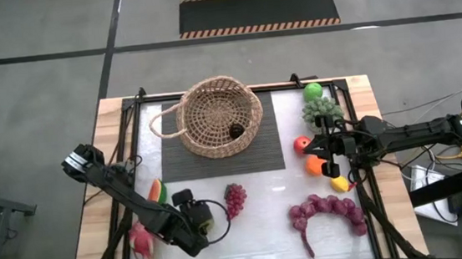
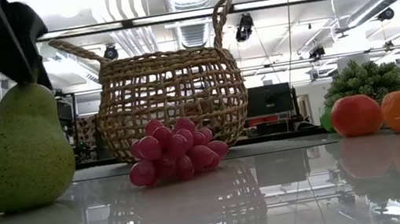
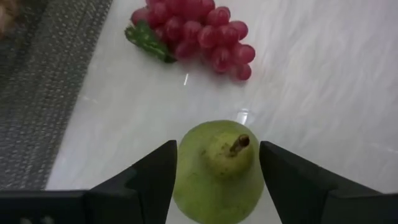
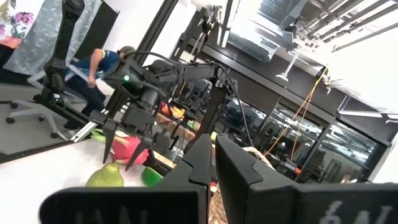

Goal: Build produce basket
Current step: Put the green pear into the basket

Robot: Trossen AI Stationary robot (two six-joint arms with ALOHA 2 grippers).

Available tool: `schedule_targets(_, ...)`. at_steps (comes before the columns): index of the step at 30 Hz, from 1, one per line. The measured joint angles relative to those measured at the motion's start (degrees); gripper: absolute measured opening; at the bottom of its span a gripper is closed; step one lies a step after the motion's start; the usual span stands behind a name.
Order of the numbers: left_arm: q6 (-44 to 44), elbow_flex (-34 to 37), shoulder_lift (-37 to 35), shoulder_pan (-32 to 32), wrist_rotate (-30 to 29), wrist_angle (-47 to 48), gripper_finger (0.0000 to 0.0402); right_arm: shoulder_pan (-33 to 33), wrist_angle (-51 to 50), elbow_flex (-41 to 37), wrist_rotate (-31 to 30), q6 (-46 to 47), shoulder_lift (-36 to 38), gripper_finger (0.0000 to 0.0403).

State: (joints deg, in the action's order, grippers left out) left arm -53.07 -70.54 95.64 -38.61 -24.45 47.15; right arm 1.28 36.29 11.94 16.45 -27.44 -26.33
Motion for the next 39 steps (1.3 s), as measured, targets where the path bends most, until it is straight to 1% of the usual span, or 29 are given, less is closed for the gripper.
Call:
schedule_targets(5,-0.1,4.2,-0.1,0.0,0.0,-5.1,0.0212,0.0,0.0,0.0,0.0,-0.2,0.0,0.0013)
schedule_targets(8,1.1,5.1,-0.1,0.0,0.1,-6.3,0.0206,0.0,0.0,0.0,0.0,-0.2,0.0,0.0013)
schedule_targets(10,2.2,5.1,-0.1,0.0,0.0,-6.5,0.0191,0.0,0.0,0.0,0.0,-0.2,0.0,0.0013)
schedule_targets(15,3.9,4.9,-0.1,0.0,0.2,-6.2,0.0133,0.0,-0.1,0.0,0.0,0.0,0.0,0.0013)
schedule_targets(17,4.0,4.7,-0.1,0.0,0.2,-6.2,0.0129,0.0,-0.6,0.0,0.0,0.0,0.0,0.0013)
schedule_targets(20,4.4,3.3,-0.7,0.0,0.2,-6.1,0.0129,0.0,-1.2,0.0,0.0,0.0,0.0,0.0013)
schedule_targets(23,8.0,0.3,-2.1,0.0,-0.2,-6.2,0.0127,0.0,-1.3,0.0,0.0,0.5,0.0,0.0013)
schedule_targets(25,12.8,-2.7,-3.4,0.3,-2.9,-6.1,0.0127,0.0,-1.3,0.0,0.0,0.5,0.0,0.0013)
schedule_targets(27,17.9,-5.6,-5.3,1.1,-6.9,-6.4,0.0127,0.0,-1.3,0.0,0.0,0.5,0.0,0.0013)
schedule_targets(31,26.2,-9.9,-9.4,4.9,-16.8,-6.4,0.0127,0.0,-1.3,0.0,0.0,0.5,0.0,0.0013)
schedule_targets(33,30.1,-10.9,-11.6,8.1,-20.6,-6.3,0.0126,0.0,-1.3,0.0,0.0,0.5,0.0,0.0013)
schedule_targets(36,36.7,-10.5,-14.7,14.2,-22.9,-7.9,0.0126,0.0,-1.3,0.0,0.0,0.5,0.0,0.0013)
schedule_targets(39,42.5,-8.8,-16.3,21.8,-21.8,-12.3,0.0126,0.0,-1.3,0.0,0.0,0.5,0.0,0.0013)
